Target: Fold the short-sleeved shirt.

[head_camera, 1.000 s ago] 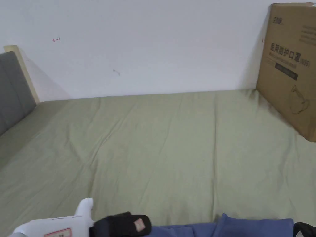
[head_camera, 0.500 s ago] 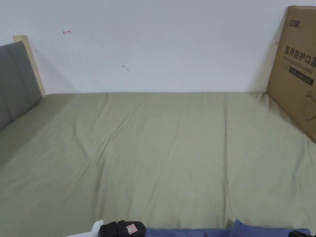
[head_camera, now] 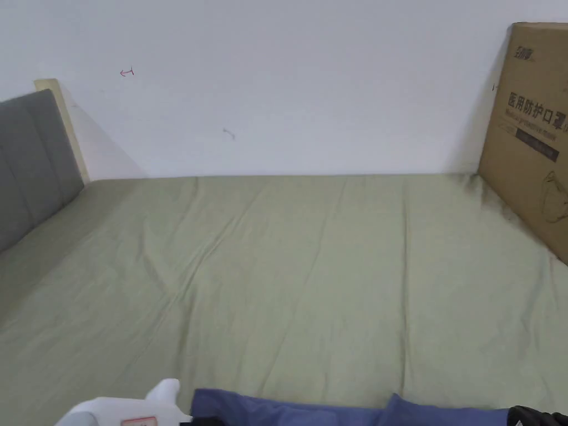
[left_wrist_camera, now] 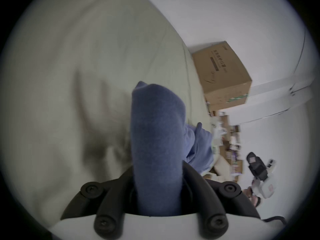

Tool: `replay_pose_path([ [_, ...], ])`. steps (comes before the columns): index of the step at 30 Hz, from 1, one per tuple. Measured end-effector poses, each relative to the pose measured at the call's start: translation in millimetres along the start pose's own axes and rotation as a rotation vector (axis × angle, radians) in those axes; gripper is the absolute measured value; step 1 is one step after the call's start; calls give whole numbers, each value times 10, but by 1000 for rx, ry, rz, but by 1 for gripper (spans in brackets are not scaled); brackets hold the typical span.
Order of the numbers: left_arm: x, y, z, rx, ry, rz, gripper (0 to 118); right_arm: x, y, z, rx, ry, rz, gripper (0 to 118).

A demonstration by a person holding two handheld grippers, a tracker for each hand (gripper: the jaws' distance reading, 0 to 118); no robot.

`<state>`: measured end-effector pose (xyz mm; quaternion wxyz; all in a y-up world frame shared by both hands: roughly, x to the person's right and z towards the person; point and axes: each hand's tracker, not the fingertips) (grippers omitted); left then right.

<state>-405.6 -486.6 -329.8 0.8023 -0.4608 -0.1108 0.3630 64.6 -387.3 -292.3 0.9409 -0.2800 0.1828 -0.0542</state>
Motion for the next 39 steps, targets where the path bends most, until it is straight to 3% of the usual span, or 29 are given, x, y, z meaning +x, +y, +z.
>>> replay_pose_path([
  [2, 194, 45, 338, 56, 259, -67, 7, 15, -10, 10, 0, 10, -4, 0],
  [6, 458, 46, 627, 110, 381, -151, 8, 63, -62, 40, -1, 29, -13, 0],
  [12, 970, 48, 265, 40, 113, -51, 8, 207, -110, 106, 6, 43, -49, 0],
  [16, 1367, 4, -492, -52, 80, -88, 8, 334, -121, 176, 11, 28, -73, 0],
  [17, 1413, 2, -709, -79, 63, -82, 17, 370, -126, 188, 10, 21, -79, 0],
  [18, 1444, -9, -876, -95, 44, -71, 32, 405, -135, 193, 8, 14, -85, 0],
  [19, 1452, -18, -1034, -122, 9, -43, 55, 440, -144, 196, 4, 4, -92, 0],
  [22, 1489, -107, -1303, -202, -94, 35, 80, 536, -171, 213, -4, -11, -116, 0],
  [23, 1511, -134, -1284, -185, -148, 36, 112, 562, -180, 217, -5, -13, -121, 0],
  [24, 1543, -145, -1212, -169, -205, 54, 118, 584, -189, 216, -6, -19, -123, 0],
  [27, 1595, -117, -960, -121, -156, -68, 115, 638, -206, 184, -8, -35, -126, 0],
  [31, 1701, -134, -703, -28, 19, -338, 111, 681, -220, 117, -7, -33, -138, 0],
  [32, 1758, -174, -694, -1, 44, -397, 94, 680, -228, 96, -9, -34, -136, 0],
  [33, 1774, -213, -709, 13, 62, -448, 61, 680, -236, 80, -10, -35, -136, 0],
  [34, 1825, -261, -792, 13, 104, -490, 15, 670, -245, 67, -9, -38, -137, 0],
  [35, 1829, -263, -862, 13, 106, -484, 0, 662, -249, 56, -7, -40, -140, 0],
  [39, 1824, -323, -1306, -84, 46, -412, 0, 621, -242, 30, -8, -29, -146, 0],
])
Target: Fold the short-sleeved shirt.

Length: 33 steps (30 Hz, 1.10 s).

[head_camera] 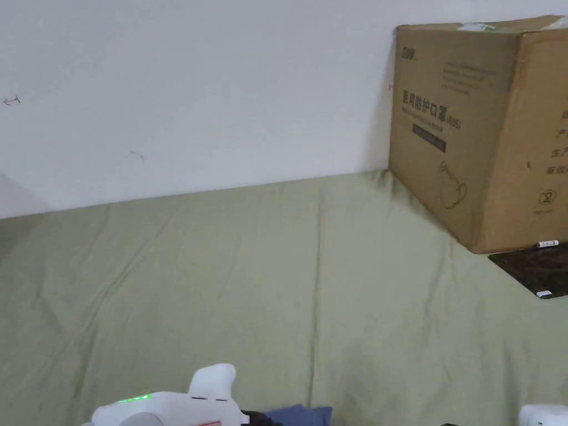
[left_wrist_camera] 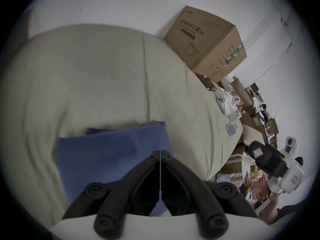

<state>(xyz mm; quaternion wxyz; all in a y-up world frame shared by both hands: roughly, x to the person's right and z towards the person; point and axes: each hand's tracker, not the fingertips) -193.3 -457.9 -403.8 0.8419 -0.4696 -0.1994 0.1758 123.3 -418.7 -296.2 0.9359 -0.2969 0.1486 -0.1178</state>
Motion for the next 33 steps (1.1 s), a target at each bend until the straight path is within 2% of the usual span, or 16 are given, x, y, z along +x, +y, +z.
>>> replay_pose_path([
  [5, 34, -134, -853, -209, 75, 4, 0, -40, -1, -30, -5, -7, 20, 0],
  [6, 9, -165, -986, -244, 45, 39, 0, -44, 0, -36, -8, -7, 20, 0],
  [9, -213, -209, -976, -121, -117, 261, 0, -66, -8, -50, -15, -4, 9, 0],
  [11, -316, -221, -881, -159, -166, 368, 0, -102, -23, -45, -16, 5, 1, 0],
  [13, -234, -303, -501, -52, -163, 316, 0, -150, -24, -18, -18, 19, -3, 0],
  [16, 33, -383, 330, 240, -44, 27, 0, -242, 32, 72, 8, 50, 16, 0],
  [18, 226, -517, 930, 469, 120, -161, 0, -330, 116, 169, 93, 57, 54, 0],
  [19, 283, -597, 1143, 557, 193, -203, 0, -378, 152, 216, 135, 56, 66, 0],
  [23, 289, -920, 1772, 863, 349, -195, 0, -602, 205, 321, 378, 11, 162, 0],
  [26, 256, -1151, 1918, 1033, 492, -231, 0, -728, 164, 281, 508, -55, 214, 0],
  [30, 199, -1148, 1968, 1022, 605, -169, 0, -851, 166, 252, 555, -105, 171, 0],
  [33, 125, -1168, 2019, 1016, 583, -120, 0, -901, 196, 301, 559, -99, 167, 0],
])
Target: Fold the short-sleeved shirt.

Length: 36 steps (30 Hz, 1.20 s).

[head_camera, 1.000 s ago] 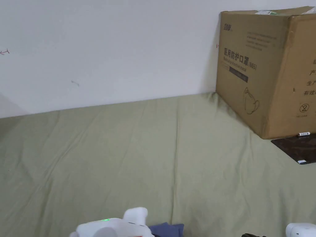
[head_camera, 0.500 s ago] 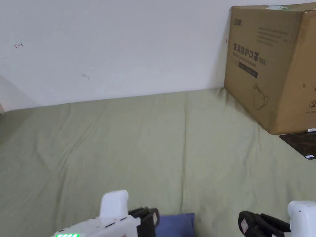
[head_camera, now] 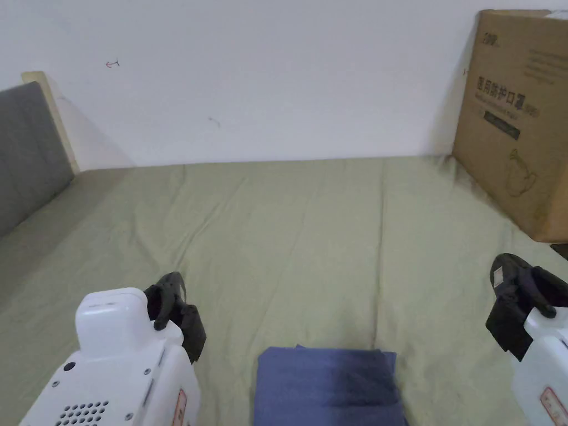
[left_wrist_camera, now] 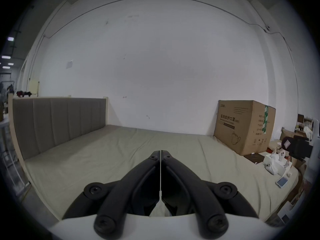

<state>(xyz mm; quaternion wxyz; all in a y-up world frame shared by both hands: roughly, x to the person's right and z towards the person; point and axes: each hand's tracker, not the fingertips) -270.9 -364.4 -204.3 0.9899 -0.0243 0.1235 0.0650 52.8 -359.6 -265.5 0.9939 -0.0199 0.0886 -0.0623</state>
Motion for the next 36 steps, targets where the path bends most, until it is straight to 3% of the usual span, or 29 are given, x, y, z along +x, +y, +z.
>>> replay_pose_path([
  [4, -4, -8, 3, 5, 2, -21, 0, -4, 65, 79, 26, -5, 21, 0],
  [6, -9, 1, 1, -29, -51, -19, 0, 30, 57, 43, -21, 73, -4, 0],
  [9, -61, -19, -26, -96, -116, -5, 0, 80, -129, -319, -340, 293, -181, 0],
  [12, -139, -81, -129, -198, -146, 51, 0, 74, -735, -910, -833, 325, -359, 0],
  [14, -209, -131, -203, -265, -168, 104, 0, 72, -1173, -1123, -972, 314, -404, 0],
  [18, -403, -339, -462, -435, -278, 176, 0, 102, -1789, -1238, -1081, 243, -293, 0],
  [19, -452, -418, -534, -490, -292, 211, 0, 168, -1877, -1234, -1054, 257, -343, 0],
  [20, -512, -528, -623, -553, -296, 275, 0, 262, -1913, -1218, -973, 304, -455, 0],
  [22, -652, -753, -804, -672, -357, 435, 1, 362, -1988, -1214, -957, 286, -560, 0],
  [23, -721, -864, -900, -711, -392, 524, 7, 379, -1990, -1209, -977, 287, -585, 0],
  [24, -791, -989, -1018, -748, -429, 602, 20, 377, -1970, -1219, -975, 294, -555, 0],
  [25, -829, -1084, -1103, -779, -442, 656, 42, 357, -1957, -1216, -974, 301, -536, 0],
  [26, -853, -1189, -1219, -819, -475, 686, 77, 328, -1944, -1198, -970, 305, -509, 0],
  [27, -861, -1291, -1335, -856, -507, 702, 99, 324, -1938, -1193, -966, 309, -496, 0],
  [28, -865, -1379, -1428, -885, -541, 725, 113, 329, -1940, -1192, -965, 310, -495, 0],
  [29, -866, -1481, -1517, -913, -587, 751, 118, 342, -1944, -1189, -964, 312, -498, 0],
  [33, -808, -2010, -1856, -1030, -704, 963, 118, 339, -1938, -1149, -954, 315, -523, 0],
  [36, -695, -2158, -2057, -963, -914, 1083, 118, 345, -1937, -1154, -957, 318, -521, 0],
])
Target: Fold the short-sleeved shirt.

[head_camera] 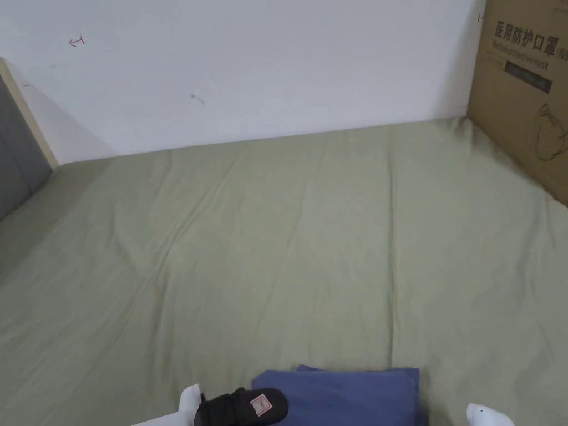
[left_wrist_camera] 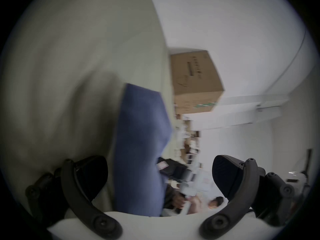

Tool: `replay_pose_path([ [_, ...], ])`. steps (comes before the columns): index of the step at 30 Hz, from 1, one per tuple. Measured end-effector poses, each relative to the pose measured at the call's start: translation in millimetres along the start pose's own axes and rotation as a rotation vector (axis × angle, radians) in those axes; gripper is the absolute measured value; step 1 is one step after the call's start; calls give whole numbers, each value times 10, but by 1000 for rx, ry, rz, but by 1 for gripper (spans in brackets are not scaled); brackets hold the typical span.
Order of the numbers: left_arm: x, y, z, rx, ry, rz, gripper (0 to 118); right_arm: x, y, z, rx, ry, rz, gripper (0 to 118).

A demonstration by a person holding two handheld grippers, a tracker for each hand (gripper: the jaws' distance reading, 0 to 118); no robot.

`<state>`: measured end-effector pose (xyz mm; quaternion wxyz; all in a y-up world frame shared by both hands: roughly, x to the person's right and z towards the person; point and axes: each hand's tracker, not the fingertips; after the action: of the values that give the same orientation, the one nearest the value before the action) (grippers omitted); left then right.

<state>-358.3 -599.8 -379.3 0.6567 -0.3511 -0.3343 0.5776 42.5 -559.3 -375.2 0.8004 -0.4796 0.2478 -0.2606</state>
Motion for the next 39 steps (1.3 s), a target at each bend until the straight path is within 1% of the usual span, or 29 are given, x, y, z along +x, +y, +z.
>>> replay_pose_path([
  [2, -145, 58, -167, -58, -37, 82, 118, 23, 5, -11, -1, 6, -11, 0],
  [3, -165, 92, -232, -110, -58, 74, 118, 25, 5, -11, -1, 7, -13, 0],
  [4, -140, 115, -258, -133, 13, 10, 117, 28, 6, -11, -1, 9, -15, 0],
  [5, -98, 126, -279, -134, 123, -68, 107, 31, 6, -10, -2, 9, -16, 0],
  [6, -121, 125, -303, -140, 311, -136, 83, 36, 12, -16, -2, 11, -18, 0],
  [7, -191, 110, -318, -148, 401, -153, 36, 41, 12, -17, -2, 16, -20, 0],
  [8, -229, 97, -227, -92, 164, -51, 16, 40, 11, -23, -5, 21, -23, 0],
  [10, -61, 31, -247, -111, 304, -118, 17, 27, 11, -6, 1, 23, -17, 0],
  [11, 24, 7, -244, -94, 305, -119, 17, -3, 5, 13, 9, 18, 3, 0],
  [13, 268, -22, -225, -74, 402, -139, 18, -88, 1, 108, 54, 9, 63, 0],
  [14, 418, -38, -172, -80, 426, -169, 18, -153, 0, 175, 76, -15, 86, 0],
  [16, 734, -16, 46, -86, 465, -278, 18, -244, -29, 320, 92, -22, 83, 0],
  [17, 900, 56, 216, -86, 482, -332, 18, -280, -50, 407, 93, -21, 81, 0],
  [19, 1141, 237, 598, -88, 553, -367, 18, -363, -91, 565, 97, -16, 81, 0],
  [20, 1259, 332, 818, -77, 613, -394, 18, -409, -118, 632, 96, -21, 92, 0],
  [22, 1421, 549, 1217, -53, 727, -432, 18, -493, -160, 723, 102, -58, 126, 0],
  [23, 1488, 655, 1433, -45, 788, -437, 18, -538, -174, 750, 94, -87, 153, 0],
  [25, 1557, 875, 1825, -22, 899, -418, 18, -609, -201, 787, 84, -112, 183, 0],
  [26, 1588, 960, 1990, -17, 983, -420, 18, -642, -205, 799, 83, -116, 195, 0],
  [29, 1597, 1161, 2336, -16, 1310, -444, 19, -724, -211, 807, 69, -140, 233, 0],
  [30, 1575, 1198, 2397, -40, 1427, -494, 19, -739, -203, 795, 67, -148, 241, 0],
  [31, 1546, 1228, 2459, -57, 1519, -526, 23, -757, -202, 783, 66, -150, 246, 0],
  [33, 1456, 1224, 2519, -72, 1652, -524, 27, -795, -190, 745, 58, -153, 250, 0],
  [34, 1417, 1233, 2579, -72, 1697, -513, 30, -824, -179, 725, 52, -156, 252, 0],
  [35, 1388, 1236, 2647, -66, 1717, -502, 45, -848, -173, 711, 49, -157, 254, 0],
  [36, 1377, 1229, 2707, -53, 1728, -486, 61, -870, -170, 705, 47, -155, 257, 0],
  [38, 1393, 1258, 2901, -21, 1725, -494, 103, -919, -158, 700, 44, -150, 268, 0],
  [39, 1442, 1251, 2952, 15, 1723, -502, 105, -941, -155, 700, 43, -151, 276, 0],
])
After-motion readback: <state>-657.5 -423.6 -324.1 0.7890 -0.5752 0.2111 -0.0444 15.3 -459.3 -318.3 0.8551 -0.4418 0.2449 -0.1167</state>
